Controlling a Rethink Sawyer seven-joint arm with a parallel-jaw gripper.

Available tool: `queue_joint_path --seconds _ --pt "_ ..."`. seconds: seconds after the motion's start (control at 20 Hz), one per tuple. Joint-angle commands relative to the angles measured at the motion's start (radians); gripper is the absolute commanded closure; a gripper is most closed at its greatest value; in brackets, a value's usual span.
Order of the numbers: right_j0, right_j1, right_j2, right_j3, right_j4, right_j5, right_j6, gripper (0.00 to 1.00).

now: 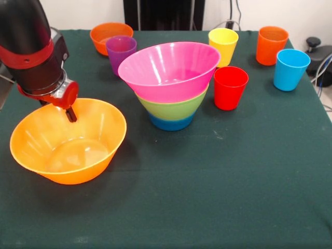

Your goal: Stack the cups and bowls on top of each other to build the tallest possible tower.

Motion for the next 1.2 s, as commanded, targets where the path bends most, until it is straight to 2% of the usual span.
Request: queue_joint_path --seconds 0.05,1.2 --pt "0.032 0.040 0.088 -0.011 -0.049 -0.016 -0.203 0.00" --pt "0.033 0.045 0.089 -0.015 -0.060 -0.019 -0.209 0.00"
